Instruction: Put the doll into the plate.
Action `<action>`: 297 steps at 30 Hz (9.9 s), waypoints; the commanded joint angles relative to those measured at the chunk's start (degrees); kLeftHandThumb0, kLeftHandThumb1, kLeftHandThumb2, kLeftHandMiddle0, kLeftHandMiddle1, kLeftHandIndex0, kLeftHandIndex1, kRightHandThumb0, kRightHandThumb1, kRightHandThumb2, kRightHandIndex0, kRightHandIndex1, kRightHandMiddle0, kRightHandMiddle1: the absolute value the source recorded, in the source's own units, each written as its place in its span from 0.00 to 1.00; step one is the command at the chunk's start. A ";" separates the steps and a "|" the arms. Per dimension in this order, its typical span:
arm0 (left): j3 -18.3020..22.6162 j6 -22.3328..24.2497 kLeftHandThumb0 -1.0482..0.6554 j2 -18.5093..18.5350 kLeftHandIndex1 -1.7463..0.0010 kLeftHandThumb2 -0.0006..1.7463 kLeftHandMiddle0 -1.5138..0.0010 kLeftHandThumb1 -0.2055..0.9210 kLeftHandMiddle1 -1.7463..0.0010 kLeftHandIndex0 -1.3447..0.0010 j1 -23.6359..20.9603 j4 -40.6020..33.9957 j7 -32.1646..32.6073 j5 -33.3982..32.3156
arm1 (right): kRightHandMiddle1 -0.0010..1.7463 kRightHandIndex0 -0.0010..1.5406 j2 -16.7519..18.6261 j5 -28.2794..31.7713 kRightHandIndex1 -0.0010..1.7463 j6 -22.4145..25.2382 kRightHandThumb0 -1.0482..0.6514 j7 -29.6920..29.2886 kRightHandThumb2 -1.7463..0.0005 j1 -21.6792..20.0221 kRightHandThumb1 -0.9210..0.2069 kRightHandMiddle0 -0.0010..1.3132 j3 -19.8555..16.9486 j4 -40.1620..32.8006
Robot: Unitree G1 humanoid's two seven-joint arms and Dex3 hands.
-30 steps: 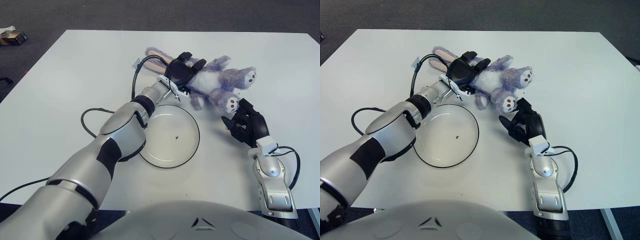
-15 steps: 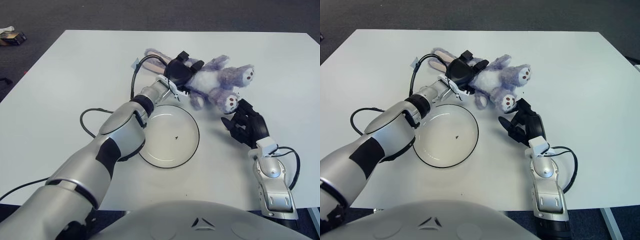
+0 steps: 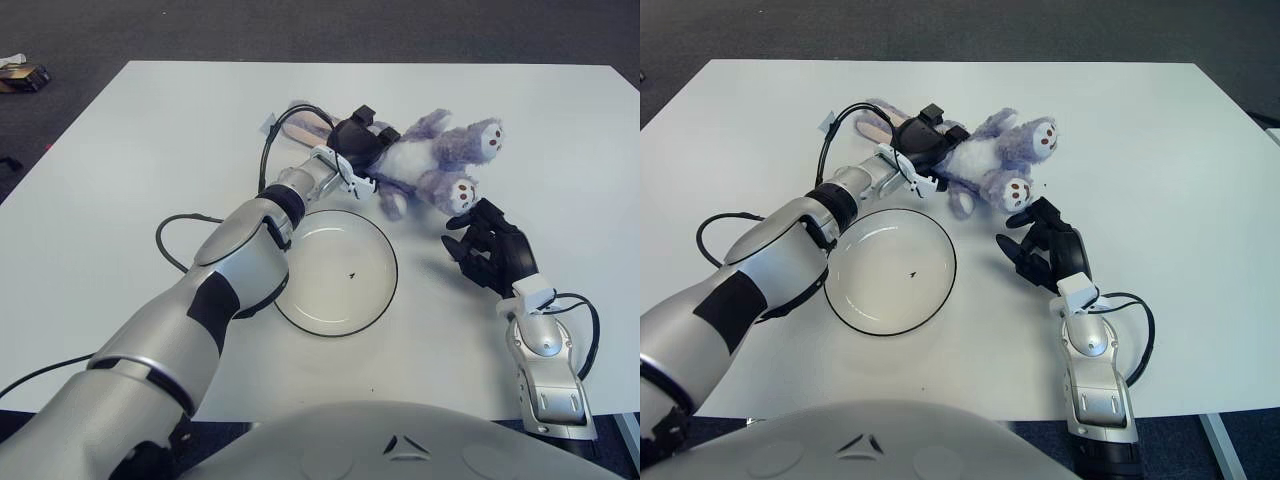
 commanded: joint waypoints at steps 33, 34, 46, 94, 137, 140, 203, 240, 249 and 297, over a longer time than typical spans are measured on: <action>7.23 -2.55 0.87 3.13 0.00 0.66 0.66 0.57 0.00 0.57 3.53 1.86 -15.75 -7.22 | 0.86 0.49 -0.63 0.07 1.00 1.47 0.40 1.32 0.83 1.26 0.00 0.34 0.04 0.22; 8.03 -3.00 0.87 3.59 0.00 0.66 0.66 0.57 0.00 0.57 3.42 1.71 -16.17 -7.96 | 0.86 0.49 -0.64 0.09 1.00 1.52 0.40 1.31 0.83 1.20 0.00 0.34 0.01 0.28; 13.17 -7.84 0.87 8.76 0.00 0.68 0.65 0.54 0.00 0.55 1.51 0.20 -20.13 -12.37 | 0.85 0.49 -0.46 -0.12 1.00 1.53 0.40 0.93 0.84 0.72 0.00 0.34 0.07 1.42; 26.91 -25.68 0.88 26.21 0.00 0.72 0.62 0.50 0.00 0.54 4.35 -19.69 -43.43 -26.24 | 0.85 0.49 -0.58 -1.02 1.00 5.56 0.40 -0.82 0.84 -2.91 0.00 0.35 0.88 5.56; 34.41 -20.47 0.86 37.17 0.00 0.62 0.69 0.62 0.00 0.60 29.67 -59.69 -57.22 -41.16 | 0.85 0.50 -1.74 -0.76 1.00 11.31 0.40 0.33 0.84 -7.51 0.00 0.35 1.74 7.78; 34.73 -19.49 0.85 37.75 0.00 0.61 0.70 0.64 0.00 0.60 31.69 -62.52 -57.99 -42.12 | 0.85 0.50 -1.91 -0.54 1.00 11.30 0.40 0.42 0.84 -7.64 0.00 0.35 1.70 8.03; 31.87 -14.21 0.29 40.62 0.41 0.03 0.78 1.00 0.53 0.82 33.90 -75.25 -74.05 -44.35 | 0.85 0.51 -1.86 -0.09 1.00 11.83 0.40 0.14 0.84 -7.84 0.00 0.34 2.02 8.68; 32.76 -12.80 0.21 37.73 0.83 0.00 0.63 1.00 0.99 0.68 35.95 -74.69 -69.95 -45.50 | 0.86 0.51 -1.79 -0.36 1.00 12.20 0.40 -0.07 0.84 -7.88 0.00 0.34 2.37 8.83; 35.79 -8.78 0.19 33.36 0.91 0.04 0.76 1.00 1.00 0.74 39.47 -74.45 -66.19 -51.90 | 0.86 0.51 -1.77 -0.26 1.00 12.19 0.40 -0.11 0.84 -7.99 0.00 0.34 2.36 9.12; 50.11 -2.08 0.09 22.02 0.99 0.20 1.00 1.00 1.00 0.93 48.36 -84.41 -55.77 -64.07 | 0.85 0.50 -2.04 -0.49 1.00 12.74 0.40 -0.45 0.84 -9.62 0.00 0.35 1.89 11.60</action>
